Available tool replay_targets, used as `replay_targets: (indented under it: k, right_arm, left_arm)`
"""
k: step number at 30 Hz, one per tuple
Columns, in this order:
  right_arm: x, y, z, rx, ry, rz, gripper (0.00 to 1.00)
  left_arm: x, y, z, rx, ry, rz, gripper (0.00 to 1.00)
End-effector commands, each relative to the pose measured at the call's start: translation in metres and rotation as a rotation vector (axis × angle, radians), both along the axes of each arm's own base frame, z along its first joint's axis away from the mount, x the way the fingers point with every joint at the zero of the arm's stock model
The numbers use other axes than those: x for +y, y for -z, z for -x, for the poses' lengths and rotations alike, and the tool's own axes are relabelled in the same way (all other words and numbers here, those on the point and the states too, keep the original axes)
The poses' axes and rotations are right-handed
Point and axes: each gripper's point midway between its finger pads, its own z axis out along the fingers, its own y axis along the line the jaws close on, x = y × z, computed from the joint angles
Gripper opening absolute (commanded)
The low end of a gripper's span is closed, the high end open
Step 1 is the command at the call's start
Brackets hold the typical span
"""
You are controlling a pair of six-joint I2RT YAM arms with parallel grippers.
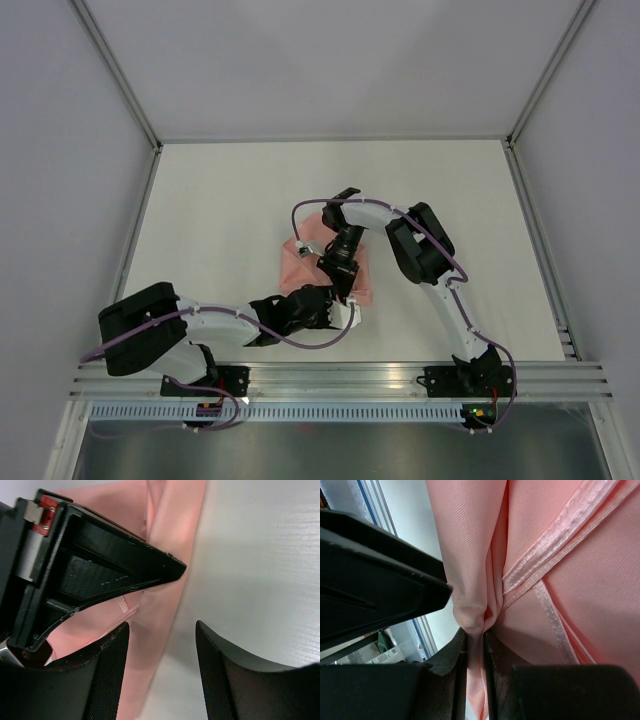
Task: Fold the napkin, place the utensils inside, and roll it up
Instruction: Roll the napkin at the center of the board.
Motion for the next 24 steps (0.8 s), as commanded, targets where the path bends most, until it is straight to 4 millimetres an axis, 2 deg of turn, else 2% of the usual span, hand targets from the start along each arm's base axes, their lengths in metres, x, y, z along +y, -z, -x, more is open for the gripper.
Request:
replay_targets:
  k: [1,7,12,15,18,21,22,24]
  right_arm:
    - [-0.028,0.085,-0.041,-0.227,-0.118,0.122,0.01]
    - [-0.028,0.086,-0.041,-0.223,-0.117,0.127,0.01]
    - [-0.029,0.086,-0.041,-0.220,-0.111,0.128,0.01]
    - [-0.030,0.086,-0.041,-0.217,-0.111,0.127,0.01]
    - [-0.028,0.085,-0.043,-0.226,-0.111,0.121,0.01]
    - [-0.028,0.084,-0.044,-0.228,-0.108,0.117,0.01]
    - [-0.027,0.083,-0.044,-0.228,-0.108,0.113,0.02]
    - [-0.024,0.080,-0.044,-0.231,-0.099,0.094,0.05]
  left_arm:
    - [-0.010,-0.007,-0.008,-0.058,0.020,0.006,0.61]
    - [-0.014,0.000,-0.010,-0.018,0.016,-0.033,0.62]
    - [-0.015,0.011,-0.012,0.023,0.020,-0.088,0.55]
    - [-0.012,0.018,-0.011,0.057,0.016,-0.120,0.43]
    - [-0.012,0.025,-0.008,0.101,0.019,-0.152,0.26]
    - [-0.016,0.026,-0.006,0.141,0.007,-0.163,0.15]
    - [-0.012,0.032,-0.001,0.173,0.010,-0.190,0.09]
    - [-0.016,0.032,0.001,0.210,-0.003,-0.195,0.04]
